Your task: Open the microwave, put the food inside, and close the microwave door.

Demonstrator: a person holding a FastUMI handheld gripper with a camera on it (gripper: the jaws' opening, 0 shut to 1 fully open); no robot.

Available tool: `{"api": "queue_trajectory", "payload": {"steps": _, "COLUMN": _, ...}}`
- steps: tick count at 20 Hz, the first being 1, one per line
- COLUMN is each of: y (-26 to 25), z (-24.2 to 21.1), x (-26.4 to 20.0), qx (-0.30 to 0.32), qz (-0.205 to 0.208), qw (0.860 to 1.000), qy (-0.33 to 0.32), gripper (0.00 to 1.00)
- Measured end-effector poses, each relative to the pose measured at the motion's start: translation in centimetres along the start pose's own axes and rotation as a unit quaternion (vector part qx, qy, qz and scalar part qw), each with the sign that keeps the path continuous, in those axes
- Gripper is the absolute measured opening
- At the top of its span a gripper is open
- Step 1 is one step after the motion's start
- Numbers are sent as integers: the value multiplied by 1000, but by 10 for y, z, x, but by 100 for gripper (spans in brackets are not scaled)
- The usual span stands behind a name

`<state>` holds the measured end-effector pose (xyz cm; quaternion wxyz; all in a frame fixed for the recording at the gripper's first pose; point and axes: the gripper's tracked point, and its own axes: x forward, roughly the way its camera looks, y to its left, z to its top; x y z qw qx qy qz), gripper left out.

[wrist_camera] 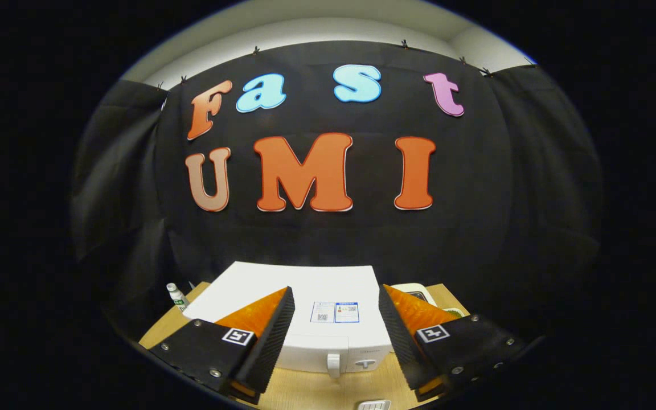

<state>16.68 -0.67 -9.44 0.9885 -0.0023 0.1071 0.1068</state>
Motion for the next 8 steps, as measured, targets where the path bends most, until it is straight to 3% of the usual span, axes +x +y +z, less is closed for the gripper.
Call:
{"api": "queue_trajectory", "payload": {"steps": 3, "y": -2, "z": 37, "x": -10, "qx": -6, "qz": -6, "qw": 999, "qy": -33, "gripper": 97}}
{"api": "queue_trajectory", "payload": {"steps": 8, "y": 11, "z": 54, "x": -23, "qx": 9, "qz": -2, "qw": 999, "qy": -54, "gripper": 97}}
